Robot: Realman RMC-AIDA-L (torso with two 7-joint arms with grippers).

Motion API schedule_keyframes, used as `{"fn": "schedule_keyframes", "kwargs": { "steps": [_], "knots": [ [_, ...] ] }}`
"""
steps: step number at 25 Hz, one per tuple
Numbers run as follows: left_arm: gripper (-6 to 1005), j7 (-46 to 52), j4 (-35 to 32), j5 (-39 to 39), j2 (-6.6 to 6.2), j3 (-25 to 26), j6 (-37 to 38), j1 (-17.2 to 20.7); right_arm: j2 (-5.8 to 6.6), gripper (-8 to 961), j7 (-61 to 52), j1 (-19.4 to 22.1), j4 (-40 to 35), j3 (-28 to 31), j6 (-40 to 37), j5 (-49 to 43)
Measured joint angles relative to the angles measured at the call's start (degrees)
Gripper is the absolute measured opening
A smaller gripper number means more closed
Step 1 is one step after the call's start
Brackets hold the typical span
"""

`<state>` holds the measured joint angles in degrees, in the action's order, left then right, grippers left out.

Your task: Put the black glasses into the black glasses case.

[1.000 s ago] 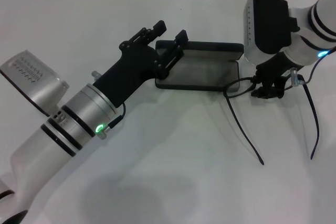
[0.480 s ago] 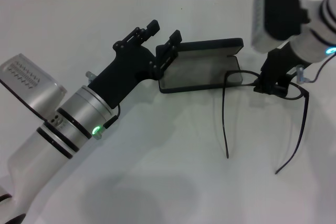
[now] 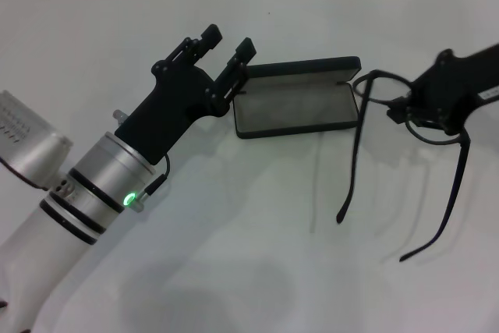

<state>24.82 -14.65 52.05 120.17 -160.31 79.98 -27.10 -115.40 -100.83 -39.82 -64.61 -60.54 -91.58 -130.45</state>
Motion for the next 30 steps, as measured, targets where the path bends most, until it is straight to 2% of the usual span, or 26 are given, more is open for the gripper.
{"fn": "schedule_keyframes", "kwargs": {
  "steps": [1,2,4,6,7,11,12,13,16,20,30],
  "knots": [
    [559,0.82,0.55,-0.99,-0.09,-0.09,1.37,-0.17,0.02,67,1.92,1.37,1.74,3.38,0.03,2.38],
    [559,1.67,1.29,-1.92,-0.15,-0.09,2.61,-0.39,0.02,61,1.92,1.37,1.74,3.38,0.03,2.38],
    [561,3.14,3.11,-4.28,-0.17,0.04,5.32,-1.03,0.22,55,4.7,2.1,5.52,7.61,0.43,5.74],
    [561,5.14,4.79,-6.92,-0.25,0.11,8.14,-2.32,0.89,55,6.93,1.87,10.05,11.18,0.62,8.1],
    [561,6.22,5.3,-8.15,-0.28,0.06,9.22,-3.22,1.6,54,8.33,1.49,13.61,13.44,0.97,9.92],
    [562,9.98,6.97,-14.0,-0.45,0.04,12.42,-7.67,3.46,54,9.67,-0.61,22.42,15.39,3.77,12.88],
    [562,10.93,7.35,-15.32,-0.47,0.12,13.0,-9.05,3.46,53,9.67,-0.61,22.42,15.39,3.77,12.88],
    [562,11.76,7.84,-16.17,-0.47,0.07,13.14,-10.26,4.12,53,10.22,-2.37,25.98,15.19,4.78,13.27],
    [562,14.62,9.36,-18.75,-0.44,-0.19,12.83,-14.17,3.68,52,11.59,-3.71,27.08,15.03,4.87,13.09],
    [561,16.7,10.41,-21.46,-0.41,-0.24,12.32,-17.43,3.0,51,11.95,-4.31,26.49,14.02,4.88,13.07],
    [561,18.86,10.53,-23.65,-0.38,-0.26,8.9,-19.02,2.33,50,12.34,-5.45,25.25,13.63,4.15,13.92]
  ]
}}
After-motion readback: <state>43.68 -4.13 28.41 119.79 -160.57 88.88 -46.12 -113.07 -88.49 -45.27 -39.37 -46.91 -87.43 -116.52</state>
